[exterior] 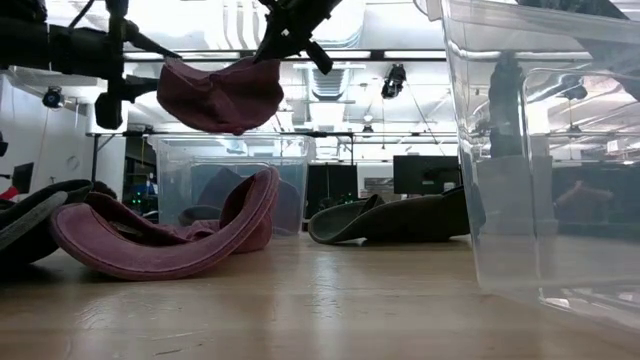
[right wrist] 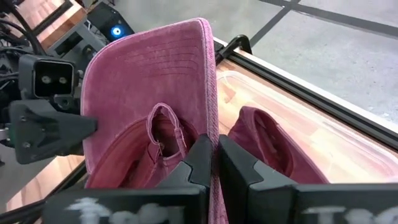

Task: Pick and place caps into container
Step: Put the right red cap into the top transparent container

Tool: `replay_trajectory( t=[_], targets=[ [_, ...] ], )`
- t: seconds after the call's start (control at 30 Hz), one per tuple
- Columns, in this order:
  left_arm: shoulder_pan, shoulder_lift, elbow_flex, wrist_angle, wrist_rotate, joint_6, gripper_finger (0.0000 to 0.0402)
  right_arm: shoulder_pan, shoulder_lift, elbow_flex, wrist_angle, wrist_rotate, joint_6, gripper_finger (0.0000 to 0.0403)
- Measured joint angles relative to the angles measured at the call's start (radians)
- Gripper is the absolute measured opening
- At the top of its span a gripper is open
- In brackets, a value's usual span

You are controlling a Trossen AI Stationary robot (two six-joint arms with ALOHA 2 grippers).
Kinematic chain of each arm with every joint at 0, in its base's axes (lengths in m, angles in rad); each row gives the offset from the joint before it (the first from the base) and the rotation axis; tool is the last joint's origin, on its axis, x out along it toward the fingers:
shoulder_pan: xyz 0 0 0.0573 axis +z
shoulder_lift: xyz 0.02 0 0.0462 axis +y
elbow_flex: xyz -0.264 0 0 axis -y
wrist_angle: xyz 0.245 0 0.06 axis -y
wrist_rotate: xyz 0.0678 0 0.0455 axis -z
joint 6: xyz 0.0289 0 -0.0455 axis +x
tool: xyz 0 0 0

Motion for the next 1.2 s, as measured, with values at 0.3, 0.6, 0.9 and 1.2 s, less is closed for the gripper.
replay_trajectory(
  t=[0.3, 0.6, 0.9, 1.2],
  targets=[
    [0.000, 0.007, 0.000, -0.003, -0.016, -0.027, 0.0046, 0.001, -0.001, 0.001, 0.001, -0.004, 0.000, 0.0013],
    [0.000, 0.002, 0.000, 0.004, -0.004, -0.066, 0.0007, -0.005, -0.010, 0.004, 0.035, -0.041, 0.020, 0.0048],
    [0.000, -0.023, 0.006, 0.010, 0.097, -0.088, 0.0006, -0.058, -0.037, 0.003, 0.017, -0.172, -0.015, 0.0175],
    [0.001, -0.023, 0.085, -0.134, 0.256, -0.041, 0.0006, -0.107, -0.072, 0.003, 0.016, -0.319, -0.044, 0.0224]
  ],
)
